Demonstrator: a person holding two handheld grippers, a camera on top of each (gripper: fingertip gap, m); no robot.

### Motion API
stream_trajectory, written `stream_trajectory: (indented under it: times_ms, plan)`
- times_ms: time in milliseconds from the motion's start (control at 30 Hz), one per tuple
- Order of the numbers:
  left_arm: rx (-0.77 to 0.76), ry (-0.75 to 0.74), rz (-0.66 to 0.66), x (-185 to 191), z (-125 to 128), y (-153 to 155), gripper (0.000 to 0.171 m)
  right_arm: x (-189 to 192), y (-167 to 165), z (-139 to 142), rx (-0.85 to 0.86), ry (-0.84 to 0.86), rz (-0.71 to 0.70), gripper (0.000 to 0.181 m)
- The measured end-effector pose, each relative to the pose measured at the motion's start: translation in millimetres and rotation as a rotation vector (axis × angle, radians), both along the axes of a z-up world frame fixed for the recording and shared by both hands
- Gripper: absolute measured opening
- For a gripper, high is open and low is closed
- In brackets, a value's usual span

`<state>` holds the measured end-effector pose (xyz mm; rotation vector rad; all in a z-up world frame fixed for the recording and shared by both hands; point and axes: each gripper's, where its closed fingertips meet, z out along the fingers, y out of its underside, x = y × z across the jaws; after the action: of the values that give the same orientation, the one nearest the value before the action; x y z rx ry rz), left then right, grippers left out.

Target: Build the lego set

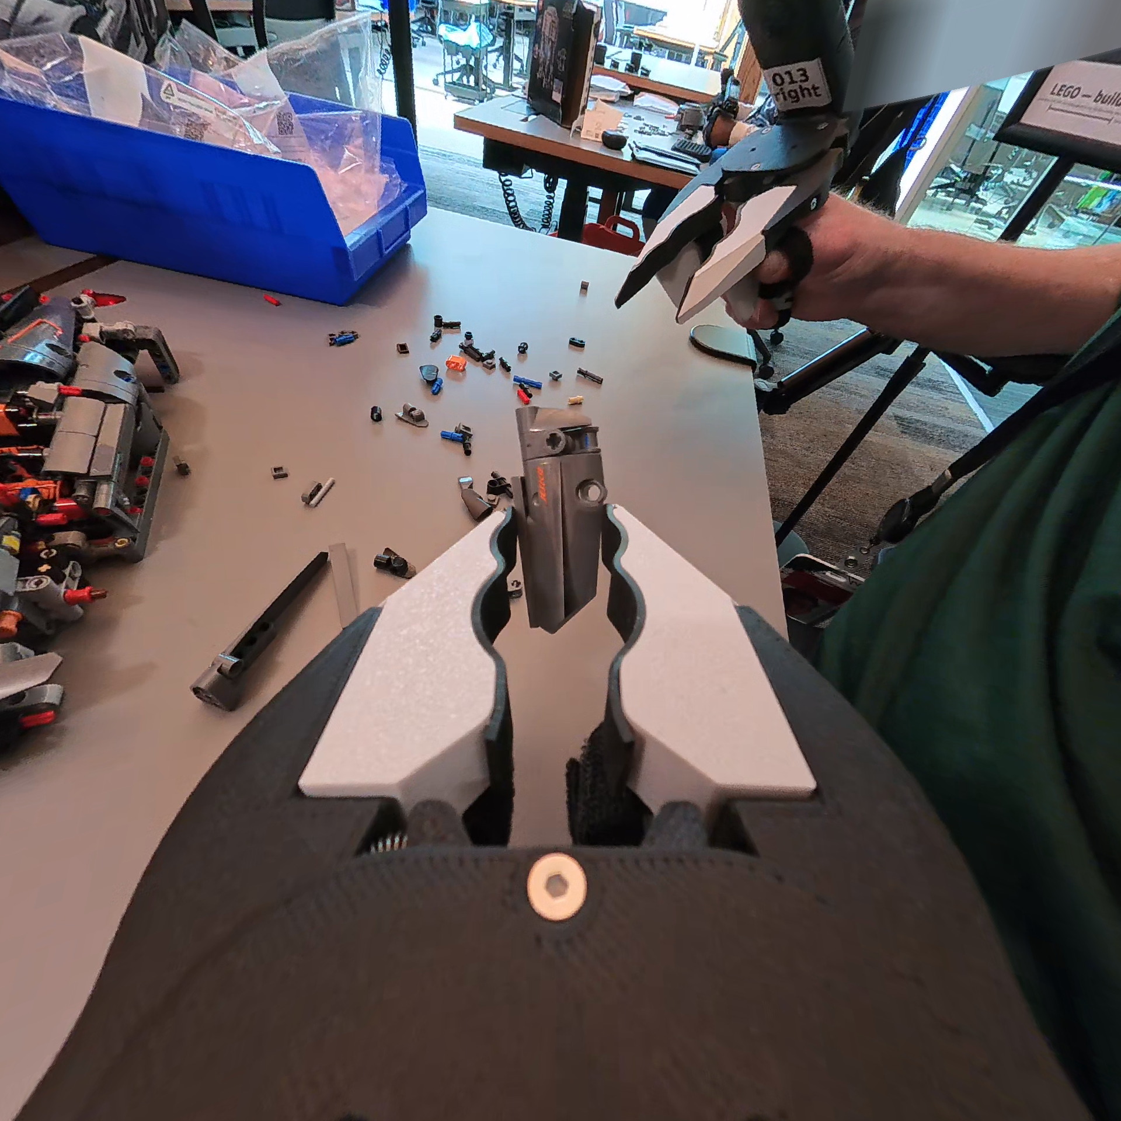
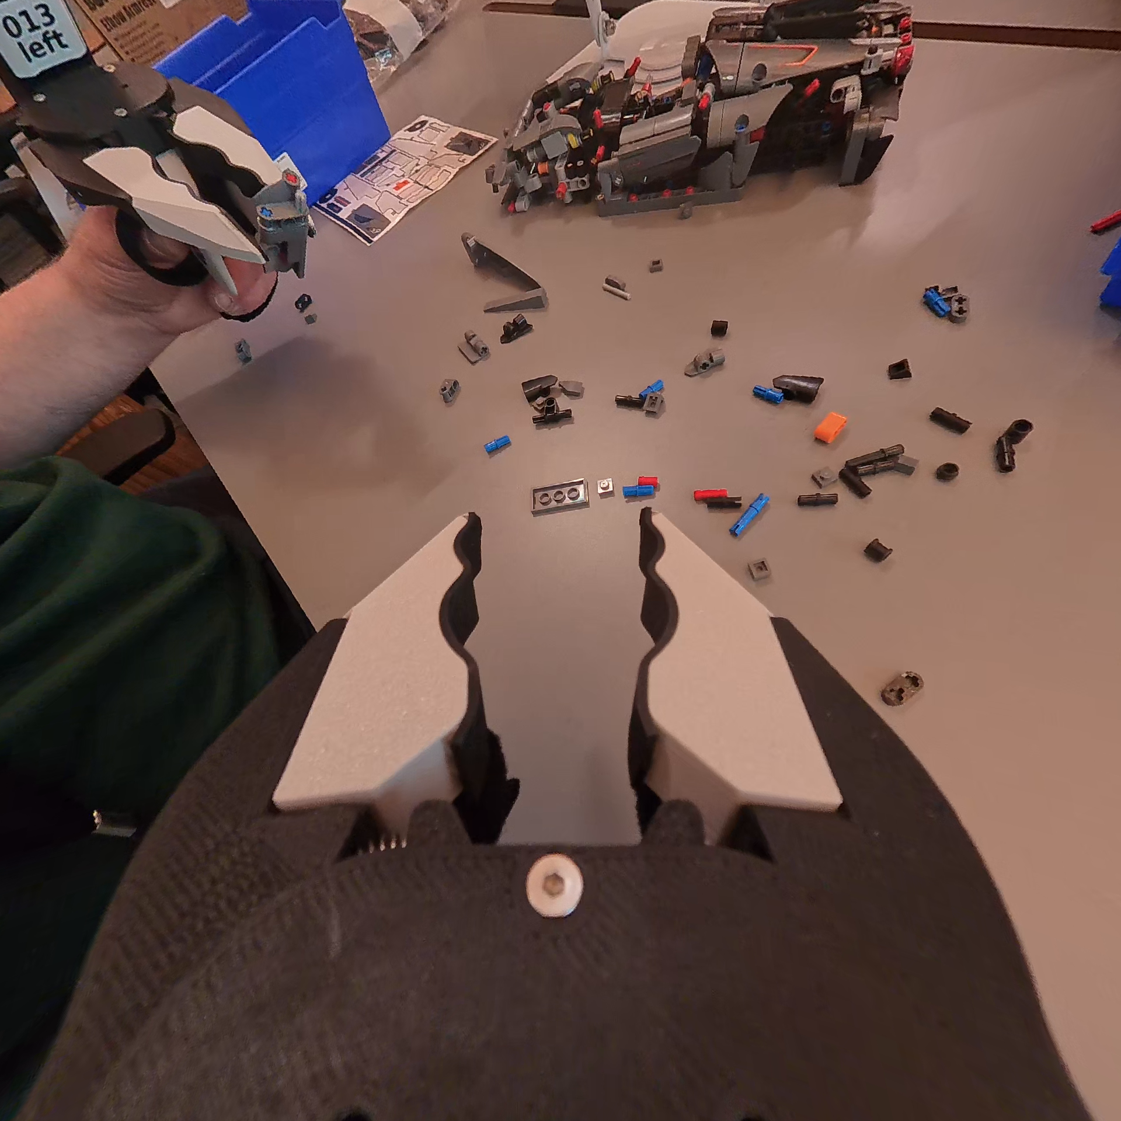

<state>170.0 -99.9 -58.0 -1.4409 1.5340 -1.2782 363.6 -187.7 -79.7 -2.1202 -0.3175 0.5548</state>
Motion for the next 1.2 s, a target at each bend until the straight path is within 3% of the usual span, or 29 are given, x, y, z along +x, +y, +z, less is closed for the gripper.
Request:
stream_trajectory:
  times_ms: [767,1200]
  plan:
    - [-0.018,-0.029,0.004,1.1,7.1,1.1,0.025,-0.7,-1.3,-1.0,-0.006,-0.002,0.007,0.051]
    - [-0.123,-0.152,-0.013,4.4,31.2,4.4,0.025,-0.5,-1.8,-1.6,-0.009,-0.003,0.008,0.051]
